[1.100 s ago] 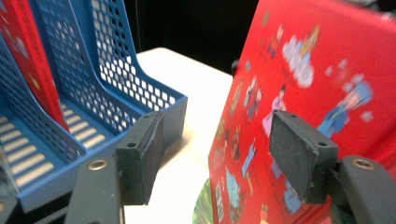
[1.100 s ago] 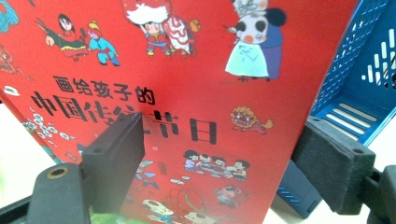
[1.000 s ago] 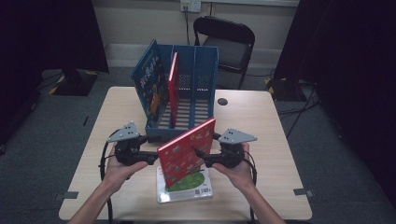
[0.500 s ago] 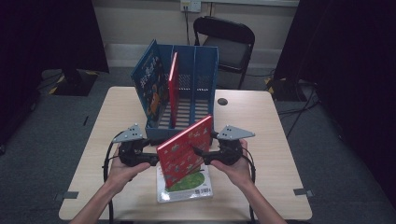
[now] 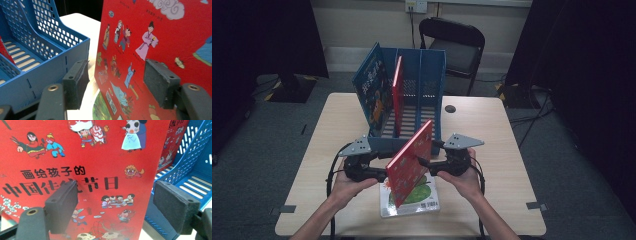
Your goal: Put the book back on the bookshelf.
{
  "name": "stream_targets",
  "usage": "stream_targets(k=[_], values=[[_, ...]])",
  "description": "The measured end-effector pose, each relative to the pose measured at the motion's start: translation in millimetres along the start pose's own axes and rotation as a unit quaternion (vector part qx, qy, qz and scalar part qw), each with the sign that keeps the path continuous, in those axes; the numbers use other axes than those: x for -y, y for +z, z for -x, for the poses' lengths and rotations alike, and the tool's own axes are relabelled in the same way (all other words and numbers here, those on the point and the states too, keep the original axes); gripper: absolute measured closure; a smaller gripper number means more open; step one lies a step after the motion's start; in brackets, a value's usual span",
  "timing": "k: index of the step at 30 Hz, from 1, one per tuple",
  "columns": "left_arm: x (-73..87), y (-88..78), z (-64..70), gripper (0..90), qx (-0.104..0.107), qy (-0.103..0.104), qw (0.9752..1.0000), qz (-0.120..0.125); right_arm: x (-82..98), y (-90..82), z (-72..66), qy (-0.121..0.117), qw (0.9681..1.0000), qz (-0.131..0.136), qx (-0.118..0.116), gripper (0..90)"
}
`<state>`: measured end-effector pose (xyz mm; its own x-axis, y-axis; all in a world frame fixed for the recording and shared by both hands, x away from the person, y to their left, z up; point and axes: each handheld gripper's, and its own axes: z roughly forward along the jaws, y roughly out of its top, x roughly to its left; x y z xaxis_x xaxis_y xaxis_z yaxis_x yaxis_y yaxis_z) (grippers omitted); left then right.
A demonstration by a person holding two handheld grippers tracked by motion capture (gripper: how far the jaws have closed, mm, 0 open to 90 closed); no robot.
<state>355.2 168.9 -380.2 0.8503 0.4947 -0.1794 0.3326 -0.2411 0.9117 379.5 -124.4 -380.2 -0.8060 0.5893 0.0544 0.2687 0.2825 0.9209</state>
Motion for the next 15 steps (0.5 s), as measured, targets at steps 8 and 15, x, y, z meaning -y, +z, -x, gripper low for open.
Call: stream_targets(k=[8, 15], values=[[-0.8, 3.3, 3.4, 35.8, -0.001, 0.005, 1.0, -0.002, 0.1, 0.3, 0.6, 0.0, 1.0, 0.0, 0.0, 19.6], [-0.7, 7.4, 5.7, 35.8, 0.003, 0.009, 0.9999, -0.005, 1.4, -2.3, 0.2, 0.002, 1.0, 0.002, 0.003, 19.9]])
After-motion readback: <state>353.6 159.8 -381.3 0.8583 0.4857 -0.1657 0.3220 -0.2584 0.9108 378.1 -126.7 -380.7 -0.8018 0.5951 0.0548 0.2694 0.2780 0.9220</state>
